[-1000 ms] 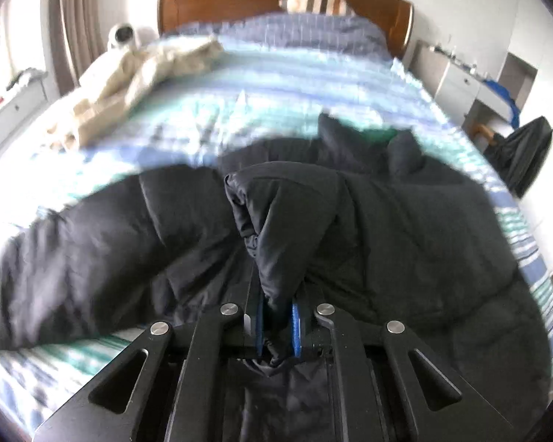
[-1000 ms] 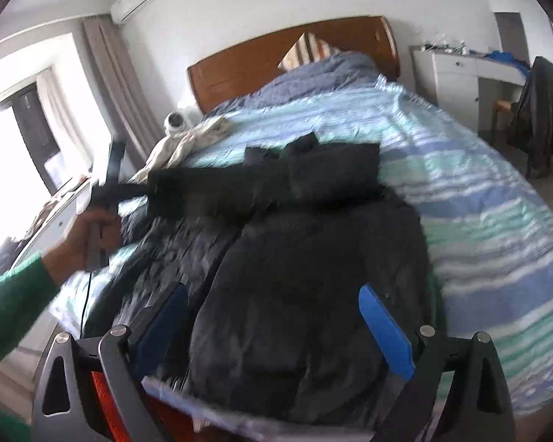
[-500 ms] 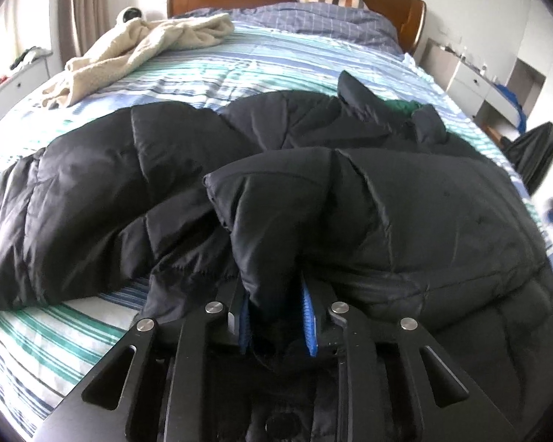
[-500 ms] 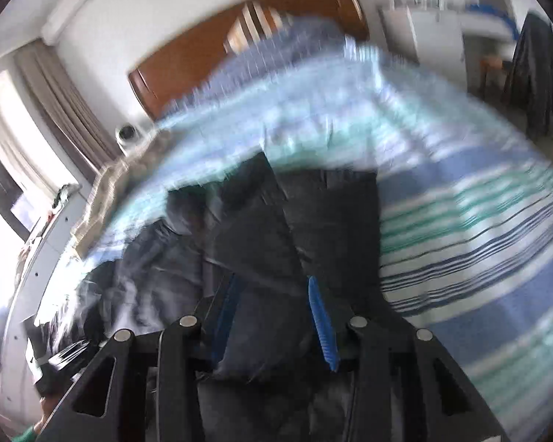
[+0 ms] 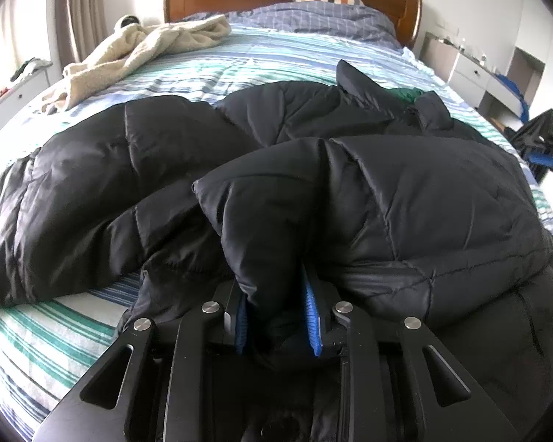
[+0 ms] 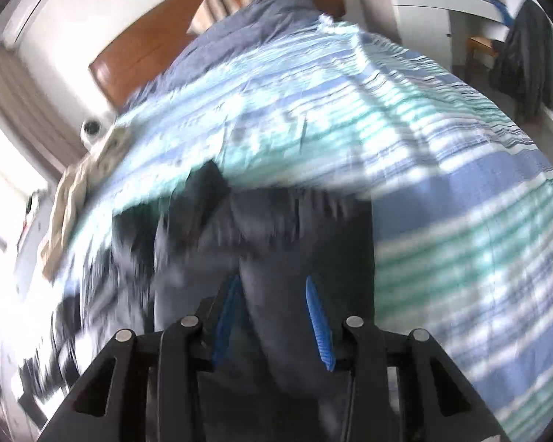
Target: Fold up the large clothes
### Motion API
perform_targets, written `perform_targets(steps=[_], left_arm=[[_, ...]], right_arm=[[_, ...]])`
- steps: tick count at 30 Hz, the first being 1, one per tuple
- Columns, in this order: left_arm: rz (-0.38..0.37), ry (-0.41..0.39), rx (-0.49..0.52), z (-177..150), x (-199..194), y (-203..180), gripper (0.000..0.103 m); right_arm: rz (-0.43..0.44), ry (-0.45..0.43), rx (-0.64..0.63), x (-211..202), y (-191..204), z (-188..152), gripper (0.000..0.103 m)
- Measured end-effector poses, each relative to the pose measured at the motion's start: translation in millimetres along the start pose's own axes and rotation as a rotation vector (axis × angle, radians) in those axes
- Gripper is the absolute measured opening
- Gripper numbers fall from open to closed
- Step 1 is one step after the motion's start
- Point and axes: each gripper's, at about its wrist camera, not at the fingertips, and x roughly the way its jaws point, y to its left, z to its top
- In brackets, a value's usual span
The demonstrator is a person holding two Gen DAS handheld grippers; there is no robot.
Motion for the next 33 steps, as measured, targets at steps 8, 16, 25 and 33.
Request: perform_targets(steps=[8,16,25,33], left_arm=[[-0.003,0.000,0.001,-2,3,0,0.027],[-0.010,-0.001,-0.007,-2,4,0,0.027],[0.008,0.007,0.006,0,4,-1,0.031],[0.094,0.020,0.038,0,-29,-6,0.082]], right_arm=[[-0.204,0.154,-0.153,51,0,-49,0.037],[-0.073,0.134,-0.287,-32,34,-133,0.043],[-0.032,0.016,-0.371,-135,60,-215,0.049],[0.025,-0.121,-0.440,-200,81,-280,0.076]])
